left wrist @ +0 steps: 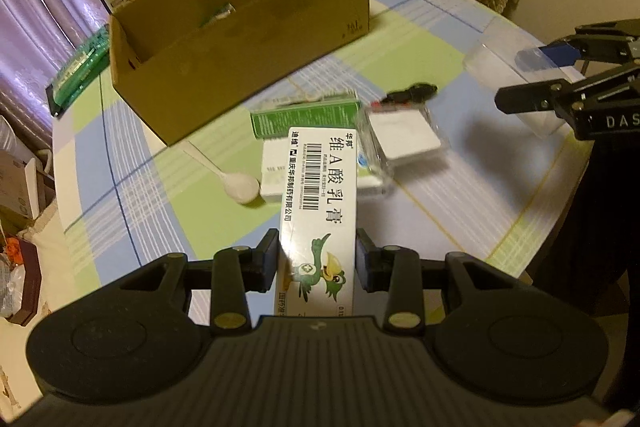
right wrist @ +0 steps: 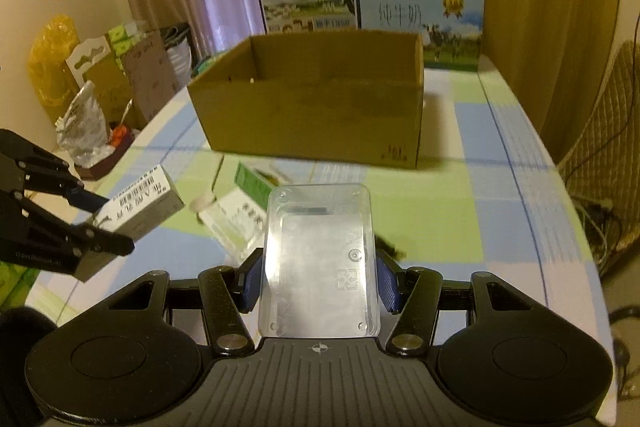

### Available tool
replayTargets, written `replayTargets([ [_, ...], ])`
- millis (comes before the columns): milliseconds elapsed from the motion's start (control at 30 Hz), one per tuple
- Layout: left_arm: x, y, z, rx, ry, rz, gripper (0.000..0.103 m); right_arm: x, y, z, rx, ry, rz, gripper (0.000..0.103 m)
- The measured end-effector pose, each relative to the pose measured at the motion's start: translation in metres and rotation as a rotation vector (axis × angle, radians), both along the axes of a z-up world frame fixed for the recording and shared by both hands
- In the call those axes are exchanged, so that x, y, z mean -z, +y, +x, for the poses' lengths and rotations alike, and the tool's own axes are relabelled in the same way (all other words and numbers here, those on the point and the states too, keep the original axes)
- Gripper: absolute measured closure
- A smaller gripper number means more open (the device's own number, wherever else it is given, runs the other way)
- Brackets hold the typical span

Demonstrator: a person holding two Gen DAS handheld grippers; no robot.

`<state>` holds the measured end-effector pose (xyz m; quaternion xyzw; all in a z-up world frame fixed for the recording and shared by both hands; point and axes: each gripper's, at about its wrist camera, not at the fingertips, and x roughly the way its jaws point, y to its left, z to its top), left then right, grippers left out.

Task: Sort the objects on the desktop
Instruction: 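Carry the medicine box and plastic tray over the cardboard box with both grippers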

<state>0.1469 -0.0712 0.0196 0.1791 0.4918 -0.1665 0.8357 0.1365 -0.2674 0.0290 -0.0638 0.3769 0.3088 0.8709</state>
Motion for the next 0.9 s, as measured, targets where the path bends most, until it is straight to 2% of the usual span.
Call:
replayTargets([
  [233, -0.019, -0.003, 0.021, -0.021, -0.025, -0.032, 0.07, -0.025, 0.01, 0.024, -0.014, -0.044, 0.007, 0.05],
  [467, -0.041, 0.002, 0.06, -0.06, -0.052, -0.054, 0.07, -0.047, 0.026, 0.063, -0.022, -0.081, 0.006, 0.05],
  [700, -0.057, 0.017, 0.118, -0.117, -0.065, -0.089, 0.07, -0.056, 0.057, 0.118, -0.051, -0.096, 0.003, 0.05],
  [900, -0.064, 0.031, 0.177, -0.168, -0.082, -0.121, 0.07, -0.053, 0.083, 0.171, -0.068, -0.088, -0.003, 0.05],
])
